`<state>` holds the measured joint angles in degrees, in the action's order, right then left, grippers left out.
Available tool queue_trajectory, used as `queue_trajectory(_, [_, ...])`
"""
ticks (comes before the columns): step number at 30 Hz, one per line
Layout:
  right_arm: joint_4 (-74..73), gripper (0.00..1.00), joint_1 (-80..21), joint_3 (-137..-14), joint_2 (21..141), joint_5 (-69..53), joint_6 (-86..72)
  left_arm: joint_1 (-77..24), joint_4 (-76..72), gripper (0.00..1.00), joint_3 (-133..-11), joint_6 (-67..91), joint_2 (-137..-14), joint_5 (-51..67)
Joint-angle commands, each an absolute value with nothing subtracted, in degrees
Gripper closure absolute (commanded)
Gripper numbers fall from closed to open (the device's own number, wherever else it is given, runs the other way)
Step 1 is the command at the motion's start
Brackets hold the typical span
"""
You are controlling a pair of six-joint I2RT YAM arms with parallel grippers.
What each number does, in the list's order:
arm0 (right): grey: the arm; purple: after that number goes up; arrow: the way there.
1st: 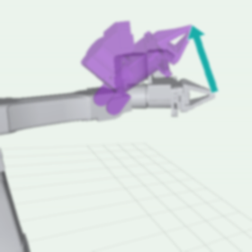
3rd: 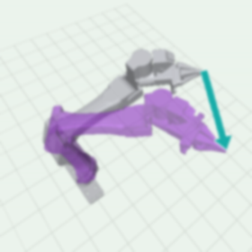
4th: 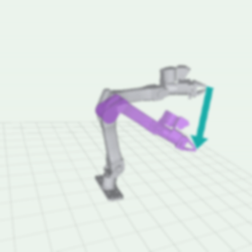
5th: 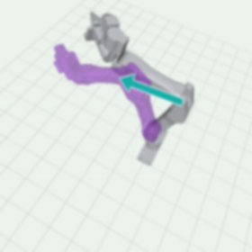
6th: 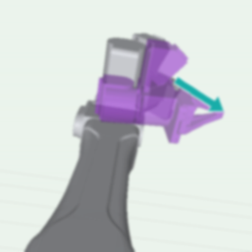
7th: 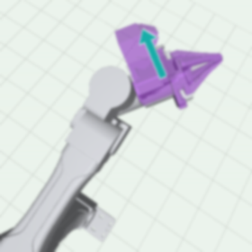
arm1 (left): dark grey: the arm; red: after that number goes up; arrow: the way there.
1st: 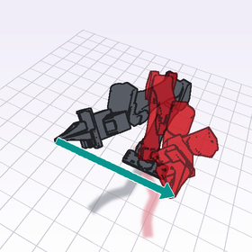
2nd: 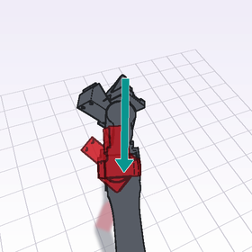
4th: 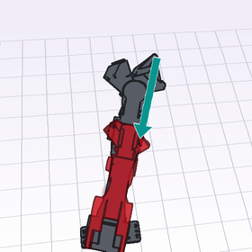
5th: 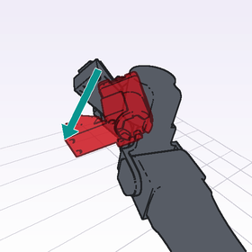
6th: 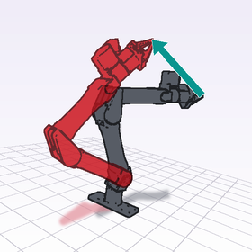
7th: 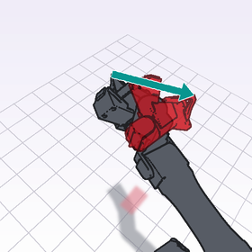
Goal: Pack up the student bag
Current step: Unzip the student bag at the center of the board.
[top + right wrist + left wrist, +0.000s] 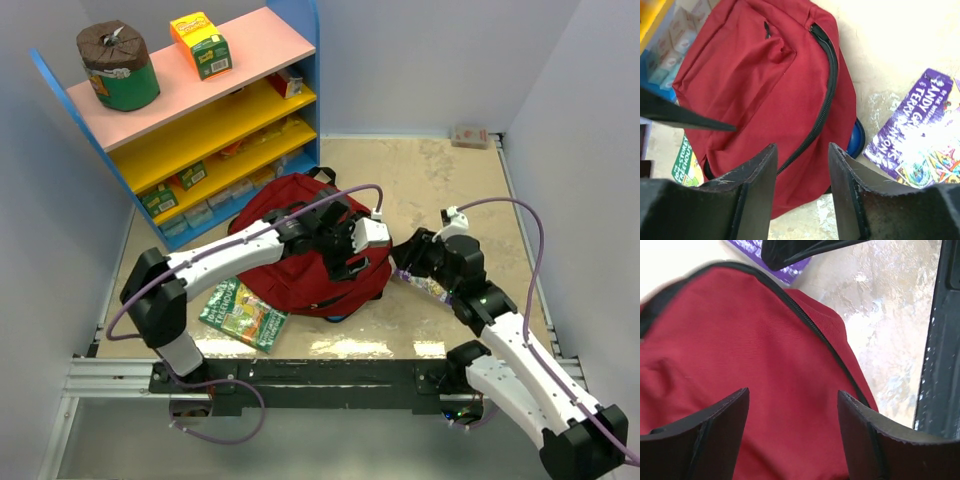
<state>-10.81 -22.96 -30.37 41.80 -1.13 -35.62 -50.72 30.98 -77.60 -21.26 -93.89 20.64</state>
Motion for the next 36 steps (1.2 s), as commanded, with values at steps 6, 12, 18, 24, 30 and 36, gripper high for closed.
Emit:
queue_trajectory(6, [-7.7, 0.57, -23.0, -28.2, 45.4, -2.4, -36.7, -51.4, 24.3, 0.18, -78.0, -11.4, -98.2, 22.5])
queue_trajectory(12, [-4.0, 0.74, -22.9, -33.5, 52.3, -4.7, -36.5, -52.8, 22.4, 0.36, -74.3, -11.9, -97.6, 17.0])
queue_trajectory(18, [-1.1, 0.84, -23.0, -35.2, 54.4, -6.6, -37.0, -52.8, 22.1, 0.33, -74.4, -10.5, -96.1, 13.5])
queue_trajectory(24, [-0.4, 0.85, -22.9, -35.9, 55.6, -7.7, -36.8, -51.9, 22.4, 0.29, -77.6, -4.4, -95.6, 6.1])
queue_trajectory(30, [1.8, 0.86, -23.0, -35.6, 57.9, -9.9, -37.7, -50.7, 21.4, 0.22, -78.2, 1.3, -96.3, 9.5])
queue_trajectory(36, [5.0, 0.87, -23.6, -35.1, 60.2, -12.6, -39.1, -47.7, 20.7, 0.16, -80.4, 6.1, -96.8, 15.8])
